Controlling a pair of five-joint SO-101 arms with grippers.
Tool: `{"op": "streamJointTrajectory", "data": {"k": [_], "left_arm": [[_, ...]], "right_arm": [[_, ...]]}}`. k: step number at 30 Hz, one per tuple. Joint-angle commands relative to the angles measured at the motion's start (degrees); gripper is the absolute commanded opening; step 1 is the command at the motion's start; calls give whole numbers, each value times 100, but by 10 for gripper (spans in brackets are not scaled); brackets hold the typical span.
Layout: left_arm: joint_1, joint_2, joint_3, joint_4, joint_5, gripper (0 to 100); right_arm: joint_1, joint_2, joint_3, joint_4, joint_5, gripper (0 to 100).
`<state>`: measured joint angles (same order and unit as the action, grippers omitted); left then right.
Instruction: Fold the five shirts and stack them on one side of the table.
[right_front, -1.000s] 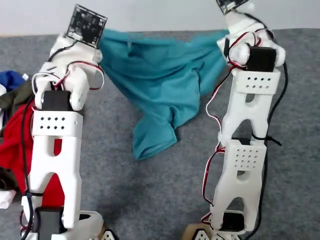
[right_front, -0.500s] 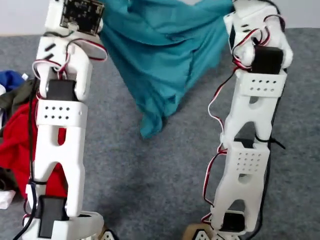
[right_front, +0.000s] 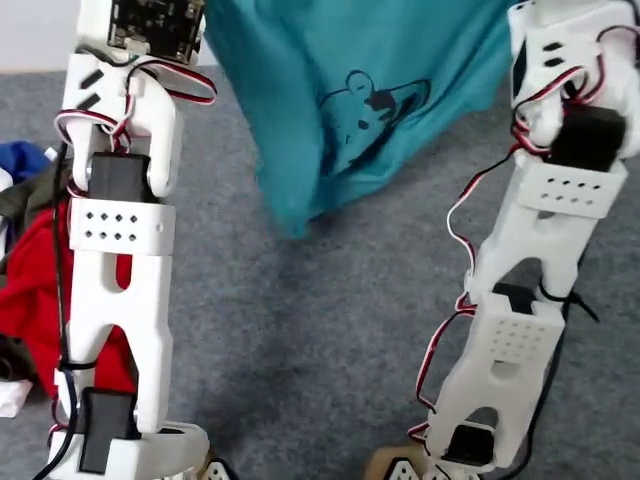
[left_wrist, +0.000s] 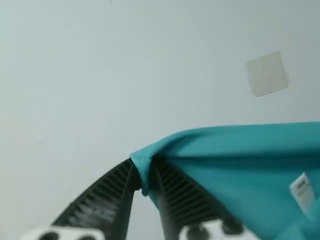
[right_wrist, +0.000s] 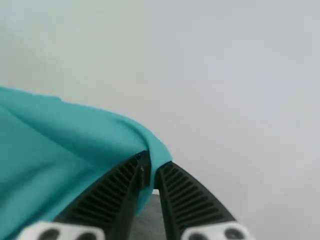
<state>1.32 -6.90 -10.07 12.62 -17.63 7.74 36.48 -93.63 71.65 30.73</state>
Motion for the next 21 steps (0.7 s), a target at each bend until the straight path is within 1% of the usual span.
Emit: {"op": "streamJointTrajectory", "data": {"k": [1, 4, 7, 10, 14, 18, 21], "left_arm": [[9, -79, -312, -167, -18, 2], [9, -53, -303, -167, -18, 2], [9, -18, -207, -141, -18, 2], [88, 105, 84, -167, -44, 2], [123, 633, 180, -176, -571, 2], [114, 1178, -127, -431, -695, 2], [114, 1371, -699, -343, -668, 2]], "right_arm": [[215, -497, -273, -163, 62, 9], [259, -602, -273, -251, 62, 9], [330, -629, -237, -593, 79, 9], [382, -532, -211, -769, 440, 9], [409, -286, -167, -936, 668, 9], [532, -66, -141, -1095, 668, 9], [541, -13, -185, -1138, 668, 9]]}}
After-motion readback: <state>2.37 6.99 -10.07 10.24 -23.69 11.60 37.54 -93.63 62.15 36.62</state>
